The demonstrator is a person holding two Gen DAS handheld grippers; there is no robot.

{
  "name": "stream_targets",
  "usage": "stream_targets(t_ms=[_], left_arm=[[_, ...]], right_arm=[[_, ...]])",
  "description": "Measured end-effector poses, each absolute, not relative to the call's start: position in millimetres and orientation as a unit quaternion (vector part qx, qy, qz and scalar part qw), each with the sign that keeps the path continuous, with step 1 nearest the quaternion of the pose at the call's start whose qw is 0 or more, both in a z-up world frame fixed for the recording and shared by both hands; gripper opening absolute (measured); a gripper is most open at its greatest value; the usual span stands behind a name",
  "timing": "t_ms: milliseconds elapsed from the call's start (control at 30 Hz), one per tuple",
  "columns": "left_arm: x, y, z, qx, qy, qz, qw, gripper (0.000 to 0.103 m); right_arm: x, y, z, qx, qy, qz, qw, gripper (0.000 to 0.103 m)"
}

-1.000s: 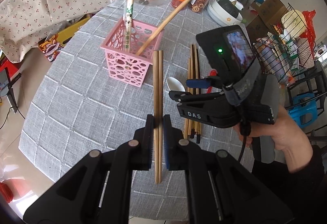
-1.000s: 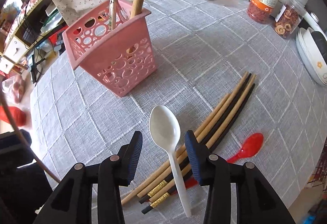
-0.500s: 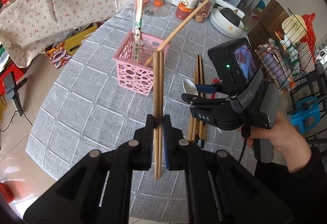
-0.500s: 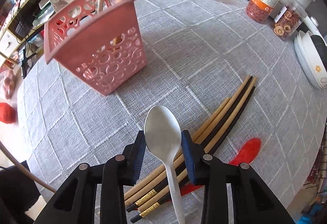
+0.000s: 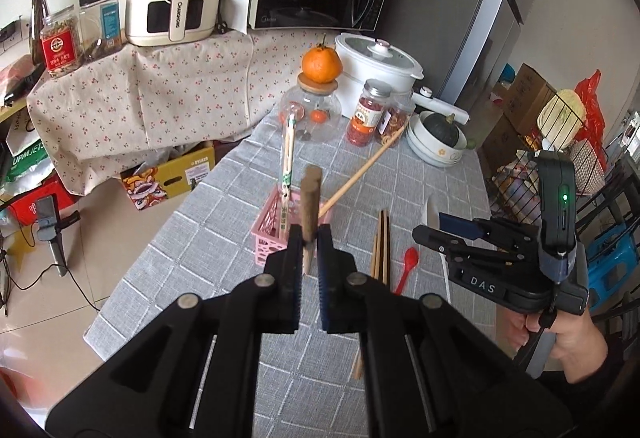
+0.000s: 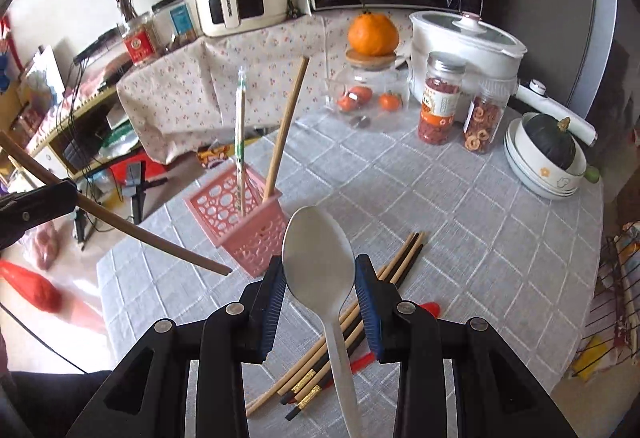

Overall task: Organize utensils
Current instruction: 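Lower the chopsticks into the pink holder and open the left gripper while the right gripper lifts the spoon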

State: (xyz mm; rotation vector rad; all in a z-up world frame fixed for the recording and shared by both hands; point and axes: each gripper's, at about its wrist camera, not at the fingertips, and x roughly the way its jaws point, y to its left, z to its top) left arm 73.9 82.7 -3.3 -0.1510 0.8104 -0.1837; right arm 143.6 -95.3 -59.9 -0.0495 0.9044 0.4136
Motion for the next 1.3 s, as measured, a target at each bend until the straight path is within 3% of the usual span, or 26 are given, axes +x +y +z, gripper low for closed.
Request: stream_targets(t_ms=[300, 1033, 1300], left_arm=[[71.3, 84.9, 19.5, -0.072, 0.313, -0.068, 0.945, 0.007], [142.1, 63.8, -42.8, -0.060, 0.438, -0.044, 0.896, 0.007], [156.9, 76.7, -55.8, -0.087, 0.446, -0.034, 0.890, 0.008]], right_arm=[[126.5, -101.5, -31.4, 0.002, 0.407, 0.211, 0.889, 0.035], [128.8, -109.3, -32.3, 0.021, 0.400, 0.202, 0.893, 0.035], [130.5, -115.4, -33.7, 0.021, 0.403, 0.197, 0.894, 0.035]])
